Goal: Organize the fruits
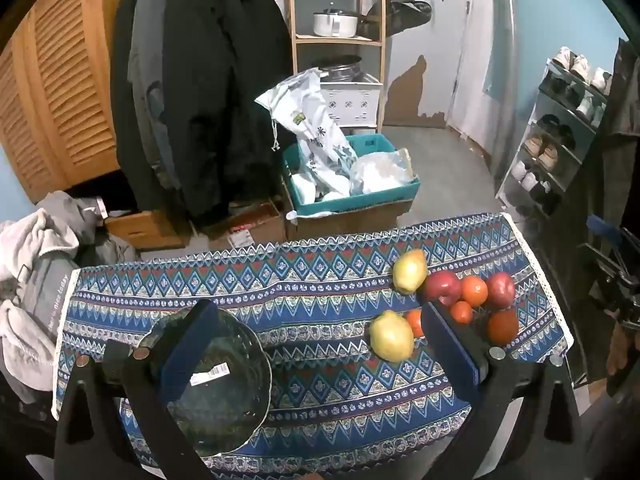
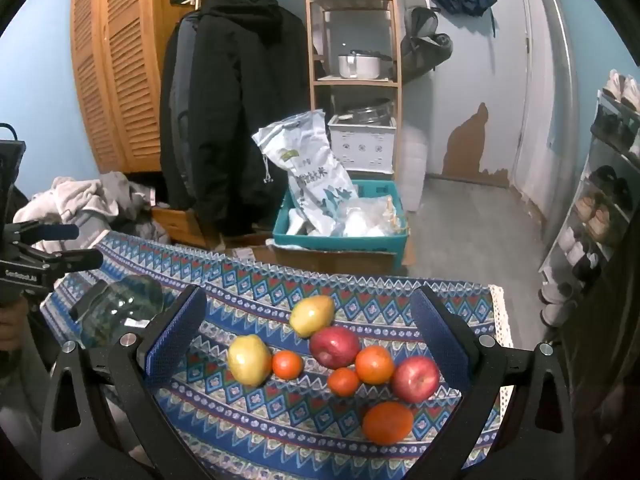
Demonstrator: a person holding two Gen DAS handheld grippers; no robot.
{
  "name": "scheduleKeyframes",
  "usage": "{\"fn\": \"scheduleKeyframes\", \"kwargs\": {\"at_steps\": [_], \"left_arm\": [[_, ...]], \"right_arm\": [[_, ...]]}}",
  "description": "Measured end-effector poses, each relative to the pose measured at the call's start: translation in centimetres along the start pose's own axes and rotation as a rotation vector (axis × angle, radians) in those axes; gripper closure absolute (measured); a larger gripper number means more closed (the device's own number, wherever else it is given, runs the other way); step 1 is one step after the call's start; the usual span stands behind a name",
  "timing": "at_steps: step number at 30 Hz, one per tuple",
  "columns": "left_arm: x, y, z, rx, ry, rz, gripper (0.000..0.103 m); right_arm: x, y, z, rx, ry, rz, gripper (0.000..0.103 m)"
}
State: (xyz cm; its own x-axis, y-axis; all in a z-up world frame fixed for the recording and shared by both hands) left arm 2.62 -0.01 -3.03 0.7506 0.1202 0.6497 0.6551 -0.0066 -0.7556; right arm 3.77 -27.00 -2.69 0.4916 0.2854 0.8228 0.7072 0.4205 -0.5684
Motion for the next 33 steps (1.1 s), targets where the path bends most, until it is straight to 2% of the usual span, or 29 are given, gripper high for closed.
{"fn": "scheduleKeyframes", "kwargs": {"at_steps": [21,33], "left_arm": [[-0.3,-0.5,-1.1,-0.019,0.052,-0.031,0.001],[-0.4,-0.6,-1.1,-0.033,0.043,-0.036,0.001]], "right_arm": [[-0.3,0.2,0.2,0.002,-0.001,0.013,0.003],[-0.9,0.5,0.2,0.002,0.001,0.019,0.003]]}}
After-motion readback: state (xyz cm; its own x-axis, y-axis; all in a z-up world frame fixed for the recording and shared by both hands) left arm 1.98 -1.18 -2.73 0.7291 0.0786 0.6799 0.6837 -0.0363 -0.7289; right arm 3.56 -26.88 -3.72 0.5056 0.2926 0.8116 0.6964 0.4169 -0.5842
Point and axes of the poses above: each gripper's, at about its wrist camera, not at the fingertips, and y roughly the way its jaws point, z to its left, x to its top, the point moved 4 cm from there along y, roughly the way its jaws point, and after that the axes turned 6 degrees about -y, right-handed, at the moved point
